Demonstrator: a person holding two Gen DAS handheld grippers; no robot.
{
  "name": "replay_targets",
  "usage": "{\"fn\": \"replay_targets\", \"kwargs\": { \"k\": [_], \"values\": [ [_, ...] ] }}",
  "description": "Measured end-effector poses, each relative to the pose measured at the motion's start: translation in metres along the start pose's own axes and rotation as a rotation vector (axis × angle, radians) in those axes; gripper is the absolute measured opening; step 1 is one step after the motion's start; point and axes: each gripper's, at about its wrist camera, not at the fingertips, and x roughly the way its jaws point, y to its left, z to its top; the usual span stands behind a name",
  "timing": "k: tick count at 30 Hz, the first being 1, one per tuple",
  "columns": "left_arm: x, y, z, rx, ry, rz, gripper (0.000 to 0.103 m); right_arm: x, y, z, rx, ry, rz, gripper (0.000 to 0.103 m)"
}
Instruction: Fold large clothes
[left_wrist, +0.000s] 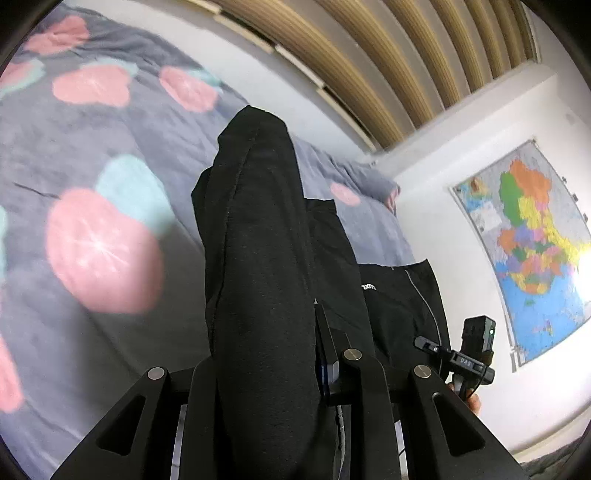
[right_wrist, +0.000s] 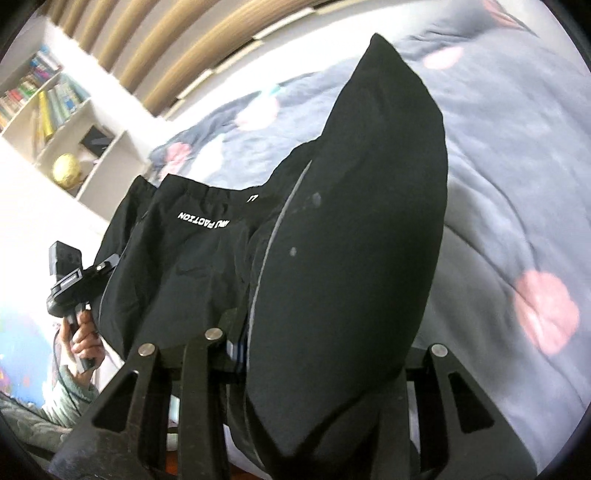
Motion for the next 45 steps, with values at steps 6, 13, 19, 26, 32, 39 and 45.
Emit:
{"fn": "replay_targets", "kwargs": {
  "k": [6,13,19,26,32,39,45],
  "values": [
    [0.066,-0.010,-0.020,-0.013,0.049,0.004,0.024,-0.012,-0.058,0.005,0.076,0.002,-0.110,0.033],
    [0.163,0.045,-0.056,-0.119,0.194,0.285,0.041,0.044,-0.152,-0.003,0.352,0.085,-0.235,0.049],
    [0.150,0.092,-0.067,-0.335,0.224,0.209,0.055,0.063,-0.175,-0.026,0.502,0.107,-0.274,0.087],
    [0.080,0.033,-0.032,-0.164,0.036,0.320,0.053,0.003,-0.132,-0.023,0.489,-0.005,-0.506,0.088],
    [0.059,-0.053,-0.014,0.051,-0.010,0.343,0.053,-0.027,-0.059,0.008,0.357,-0.090,-0.473,0.088],
    [0.038,-0.162,-0.017,0.317,-0.078,0.494,0.053,-0.056,0.024,0.024,0.150,-0.141,-0.479,0.089],
    [0.013,-0.221,-0.027,0.486,-0.128,0.571,0.054,-0.063,0.065,0.020,0.040,-0.171,-0.514,0.093]
  ]
}}
